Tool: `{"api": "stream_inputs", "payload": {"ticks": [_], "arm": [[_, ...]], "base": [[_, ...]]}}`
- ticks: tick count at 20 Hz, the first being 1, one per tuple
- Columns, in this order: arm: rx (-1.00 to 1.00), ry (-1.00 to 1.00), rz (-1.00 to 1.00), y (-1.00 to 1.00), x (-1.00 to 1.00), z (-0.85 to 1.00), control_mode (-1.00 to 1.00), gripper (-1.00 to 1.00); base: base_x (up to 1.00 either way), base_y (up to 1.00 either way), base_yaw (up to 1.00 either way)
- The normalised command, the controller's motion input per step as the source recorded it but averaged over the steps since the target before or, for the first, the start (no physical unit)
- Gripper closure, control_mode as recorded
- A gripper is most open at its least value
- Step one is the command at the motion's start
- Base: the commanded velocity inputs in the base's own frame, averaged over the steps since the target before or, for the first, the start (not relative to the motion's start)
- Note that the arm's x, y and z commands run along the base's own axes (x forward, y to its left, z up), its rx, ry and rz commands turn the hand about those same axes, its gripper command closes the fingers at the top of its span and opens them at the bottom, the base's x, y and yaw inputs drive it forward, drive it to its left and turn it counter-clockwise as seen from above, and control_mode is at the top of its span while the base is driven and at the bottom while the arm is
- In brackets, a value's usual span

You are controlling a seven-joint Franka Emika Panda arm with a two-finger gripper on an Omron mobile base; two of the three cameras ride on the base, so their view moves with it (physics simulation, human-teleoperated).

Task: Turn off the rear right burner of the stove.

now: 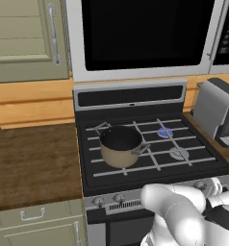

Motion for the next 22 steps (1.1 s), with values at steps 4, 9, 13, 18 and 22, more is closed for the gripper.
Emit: {"api": "stream_inputs", "payload": {"ticks": [4, 9, 13, 18, 22], "arm": [[0.46, -0.07, -0.24, -0.25, 0.05, 0.24, -1.00, 1.00], [0.48, -0.09, -0.25, -0.24, 0.07, 0.29, -1.00, 1.00], [0.53, -0.13, -0.23, -0.20, 0.13, 0.34, -1.00, 1.00], [0.62, -0.14, -0.24, -0.19, 0.16, 0.35, -1.00, 1.00], [0.67, -0.15, -0.28, -0.17, 0.31, 0.34, -1.00, 1.00]], "base": [[0.00, 0.00, 0.00], [0.00, 0.00, 0.00], [0.00, 0.00, 0.00], [0.00, 0.00, 0.00], [0.00, 0.00, 0.00]]}}
